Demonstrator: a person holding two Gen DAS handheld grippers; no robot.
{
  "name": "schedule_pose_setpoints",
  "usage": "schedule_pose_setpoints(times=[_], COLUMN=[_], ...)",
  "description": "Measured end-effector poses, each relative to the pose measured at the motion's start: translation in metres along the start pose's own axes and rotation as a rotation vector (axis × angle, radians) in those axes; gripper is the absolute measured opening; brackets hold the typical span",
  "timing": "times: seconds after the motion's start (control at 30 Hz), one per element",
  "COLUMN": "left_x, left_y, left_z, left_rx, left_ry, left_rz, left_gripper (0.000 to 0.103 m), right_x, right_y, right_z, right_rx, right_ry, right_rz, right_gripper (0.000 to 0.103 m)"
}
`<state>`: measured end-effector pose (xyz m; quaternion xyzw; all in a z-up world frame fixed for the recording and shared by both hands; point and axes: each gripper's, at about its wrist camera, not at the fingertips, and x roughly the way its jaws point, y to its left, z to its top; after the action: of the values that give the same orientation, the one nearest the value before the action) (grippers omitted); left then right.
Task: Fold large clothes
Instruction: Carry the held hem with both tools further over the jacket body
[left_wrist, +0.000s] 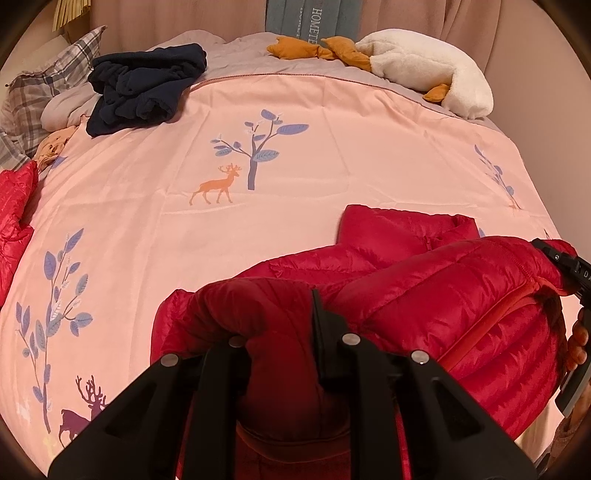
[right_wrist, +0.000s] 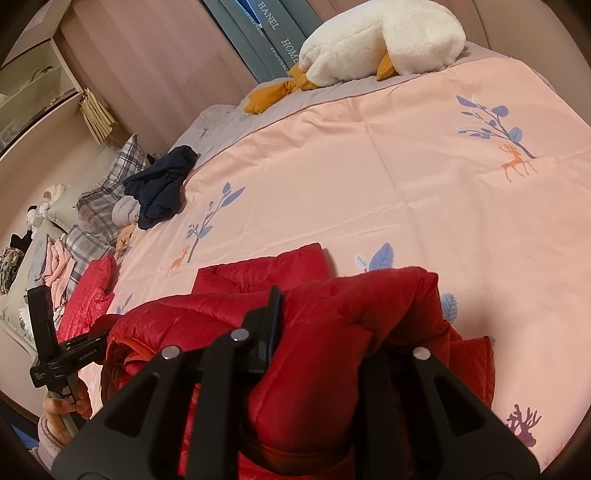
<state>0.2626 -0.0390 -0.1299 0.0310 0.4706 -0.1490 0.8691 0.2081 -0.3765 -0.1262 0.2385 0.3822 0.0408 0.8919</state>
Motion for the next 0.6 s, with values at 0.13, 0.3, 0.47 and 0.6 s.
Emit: schedule_pose_setpoints(times=[0.13, 0.3, 0.47, 0.6], left_x=[0.004, 0.008, 0.011, 0.013], left_y=[0.000, 0.001, 0.003, 0.004], left_z=[0.001, 0.002, 0.003, 0.003], left_rx=[-0.001, -0.004, -0.008, -0.014], left_ry=[0.004, 0.009, 0.014, 0.018], left_rz=[0.004, 0.005, 0.004, 0.003], left_gripper=[0.021, 0.022, 0.022, 0.022], right_x=[0.003, 0.006, 0.007, 0.008], right_y=[-0.001, -0.003, -0.003, -0.003], right_z=[0.001, 0.001, 0.002, 0.001], right_rx=[0.003, 0.004, 0.005, 0.005], right_ry=[0.005, 0.011, 0.014, 0.017], right_rz=[-0.001, -0.002, -0.002, -0.004], right_gripper=[0.016, 0.016, 0.017, 0.018])
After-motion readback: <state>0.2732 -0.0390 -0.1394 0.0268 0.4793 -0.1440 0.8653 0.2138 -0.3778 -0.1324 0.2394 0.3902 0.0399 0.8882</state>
